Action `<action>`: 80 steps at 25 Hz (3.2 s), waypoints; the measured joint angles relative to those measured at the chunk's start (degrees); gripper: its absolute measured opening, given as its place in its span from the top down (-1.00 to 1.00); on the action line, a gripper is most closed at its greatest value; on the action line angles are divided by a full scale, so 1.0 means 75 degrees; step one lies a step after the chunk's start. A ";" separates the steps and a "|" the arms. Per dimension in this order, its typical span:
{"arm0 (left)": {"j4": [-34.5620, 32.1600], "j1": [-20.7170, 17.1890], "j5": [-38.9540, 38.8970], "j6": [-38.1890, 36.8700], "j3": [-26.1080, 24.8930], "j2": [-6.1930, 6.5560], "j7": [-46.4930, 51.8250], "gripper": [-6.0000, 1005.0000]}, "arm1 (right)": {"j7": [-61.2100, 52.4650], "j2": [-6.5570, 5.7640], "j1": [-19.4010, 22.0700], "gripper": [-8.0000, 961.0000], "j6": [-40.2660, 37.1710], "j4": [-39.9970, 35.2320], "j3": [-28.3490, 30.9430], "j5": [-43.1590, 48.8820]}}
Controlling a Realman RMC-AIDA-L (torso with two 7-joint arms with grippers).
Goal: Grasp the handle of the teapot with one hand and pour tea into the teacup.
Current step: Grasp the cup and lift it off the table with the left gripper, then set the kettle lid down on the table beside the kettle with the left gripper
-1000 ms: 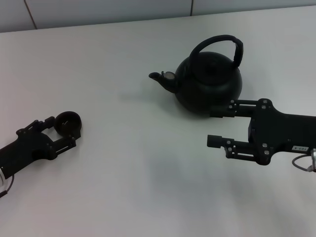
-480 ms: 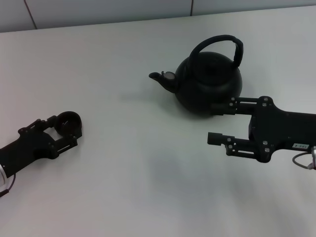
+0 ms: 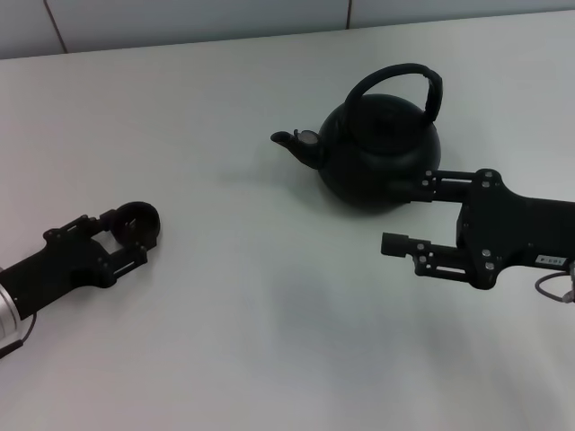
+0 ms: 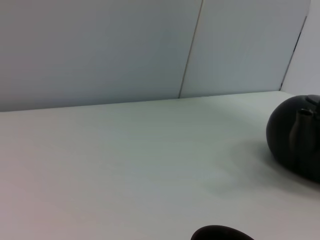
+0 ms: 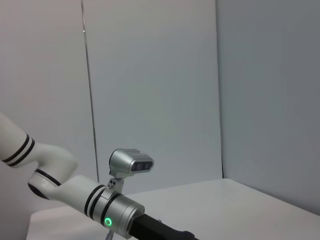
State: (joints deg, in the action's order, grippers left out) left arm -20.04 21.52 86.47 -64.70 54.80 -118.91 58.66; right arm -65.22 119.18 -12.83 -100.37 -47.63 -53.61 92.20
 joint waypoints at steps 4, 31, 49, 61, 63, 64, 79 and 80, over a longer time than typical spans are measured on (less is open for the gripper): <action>0.0000 0.0015 -0.0078 -0.0047 -0.0005 0.0000 -0.0002 -0.39 | 0.0000 0.0000 0.0000 -0.24 0.0000 0.0000 0.0002 0.0000; 0.0006 0.0610 -0.0407 -0.0620 0.1043 -0.0033 -0.0188 -0.40 | 0.0001 -0.0012 0.0021 -0.24 -0.0045 0.0000 0.0000 0.0015; 0.0094 0.0599 -0.0408 -0.0556 0.1404 -0.0035 -0.0193 -0.41 | 0.0000 -0.0011 0.0003 -0.24 -0.0006 0.0000 0.0000 0.0021; 0.0094 0.0598 -0.0408 -0.0556 0.1435 -0.0035 -0.0193 -0.42 | 0.0001 -0.0011 -0.0012 -0.24 0.0000 0.0000 0.0000 0.0007; 0.0094 0.0588 -0.0408 -0.0556 0.1436 -0.0035 -0.0193 -0.42 | 0.0000 -0.0011 -0.0012 -0.24 0.0000 0.0000 0.0000 0.0005; 0.0094 0.0578 -0.0408 -0.0556 0.1436 -0.0035 -0.0193 -0.42 | 0.0000 -0.0011 -0.0013 -0.24 0.0000 0.0000 0.0000 0.0004; 0.0176 0.0504 -0.0363 -0.0429 0.1436 -0.0035 -0.0193 -0.43 | 0.0000 -0.0011 -0.0082 -0.24 0.0000 0.0000 0.0000 -0.0001; 0.0176 0.0500 -0.0362 -0.0425 0.1436 -0.0035 -0.0193 -0.43 | 0.0001 -0.0011 -0.0082 -0.24 0.0000 0.0000 0.0000 -0.0001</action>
State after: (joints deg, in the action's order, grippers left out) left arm -18.72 25.27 83.75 -67.89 65.56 -119.18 57.22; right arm -65.21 119.09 -13.44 -100.37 -47.63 -53.61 92.19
